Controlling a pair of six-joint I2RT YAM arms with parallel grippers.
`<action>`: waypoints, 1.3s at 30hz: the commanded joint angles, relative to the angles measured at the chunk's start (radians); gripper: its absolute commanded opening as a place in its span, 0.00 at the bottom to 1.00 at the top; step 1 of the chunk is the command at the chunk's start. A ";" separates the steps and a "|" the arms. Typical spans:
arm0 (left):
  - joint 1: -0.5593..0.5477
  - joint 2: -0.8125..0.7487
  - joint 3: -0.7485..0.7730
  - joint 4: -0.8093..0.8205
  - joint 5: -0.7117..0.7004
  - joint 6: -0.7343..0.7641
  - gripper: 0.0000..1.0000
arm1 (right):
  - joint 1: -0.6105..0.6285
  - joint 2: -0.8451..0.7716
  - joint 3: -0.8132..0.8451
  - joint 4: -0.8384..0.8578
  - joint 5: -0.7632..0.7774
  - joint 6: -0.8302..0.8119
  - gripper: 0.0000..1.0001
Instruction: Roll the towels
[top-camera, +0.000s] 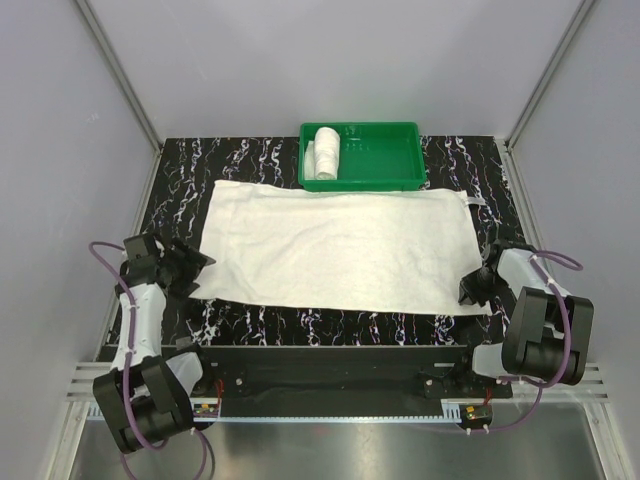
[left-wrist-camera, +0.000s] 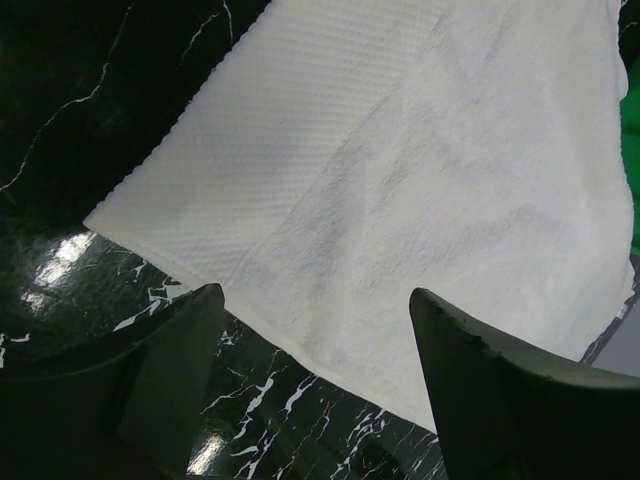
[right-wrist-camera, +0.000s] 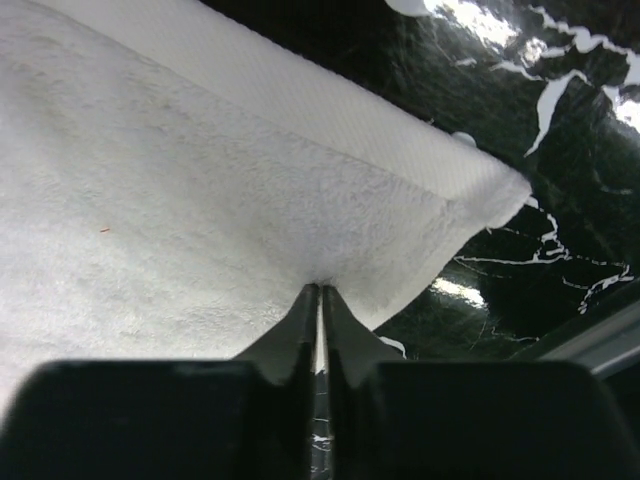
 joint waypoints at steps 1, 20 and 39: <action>0.009 -0.045 0.025 -0.050 -0.106 -0.031 0.80 | -0.008 -0.022 0.004 0.050 0.002 -0.047 0.04; 0.026 -0.033 -0.031 -0.127 -0.263 -0.149 0.85 | -0.008 -0.235 -0.004 0.083 -0.368 -0.138 0.83; 0.016 0.251 -0.059 0.129 -0.366 -0.213 0.69 | -0.008 -0.154 0.019 0.121 -0.467 -0.208 0.90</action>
